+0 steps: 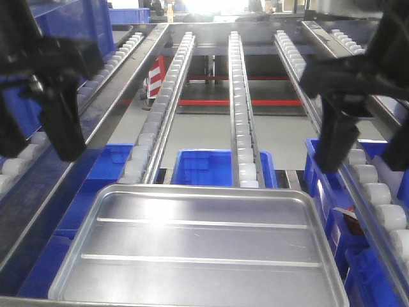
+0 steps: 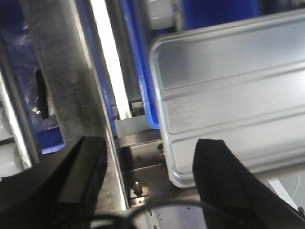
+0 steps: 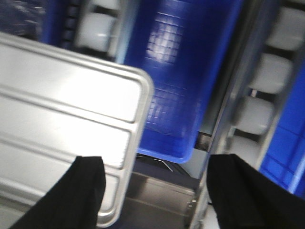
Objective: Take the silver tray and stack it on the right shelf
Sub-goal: 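Lower both grippers onto the near corners of the silver tray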
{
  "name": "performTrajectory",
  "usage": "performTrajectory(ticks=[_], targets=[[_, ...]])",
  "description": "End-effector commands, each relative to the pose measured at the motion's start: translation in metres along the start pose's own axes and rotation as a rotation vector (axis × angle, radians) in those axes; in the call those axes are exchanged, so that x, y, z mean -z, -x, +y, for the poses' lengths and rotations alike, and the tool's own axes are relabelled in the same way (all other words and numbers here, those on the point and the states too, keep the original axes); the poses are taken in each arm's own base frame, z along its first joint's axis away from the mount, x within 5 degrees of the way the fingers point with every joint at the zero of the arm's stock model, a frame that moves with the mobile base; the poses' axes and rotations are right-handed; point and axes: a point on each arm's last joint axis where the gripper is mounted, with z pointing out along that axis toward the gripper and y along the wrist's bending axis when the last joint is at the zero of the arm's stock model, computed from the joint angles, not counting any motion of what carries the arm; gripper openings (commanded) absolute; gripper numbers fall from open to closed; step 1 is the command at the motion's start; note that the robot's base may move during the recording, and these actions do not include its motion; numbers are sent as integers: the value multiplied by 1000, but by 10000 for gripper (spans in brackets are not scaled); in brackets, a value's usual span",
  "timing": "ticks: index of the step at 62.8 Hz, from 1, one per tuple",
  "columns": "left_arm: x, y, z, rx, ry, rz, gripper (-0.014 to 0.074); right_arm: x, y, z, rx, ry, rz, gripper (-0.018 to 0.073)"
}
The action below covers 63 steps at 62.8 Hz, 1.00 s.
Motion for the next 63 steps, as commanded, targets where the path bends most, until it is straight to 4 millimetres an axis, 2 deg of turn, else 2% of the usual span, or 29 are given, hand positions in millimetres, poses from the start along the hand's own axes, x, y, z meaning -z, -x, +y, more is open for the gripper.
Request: performTrajectory(ticks=[1,14,37,63], targets=[[9,10,-5,35,-24,-63,316,13,13,1,-36,3,-96,552],[-5,15,-11,61,-60,-60,316,6,16,4,-45,20,-108,551],[-35,18,-15,77,-55,6,316,-32,11,16,-11,0,2,551],[-65,20,-21,72,-50,41,316,-68,4,16,-33,-4,57,551]])
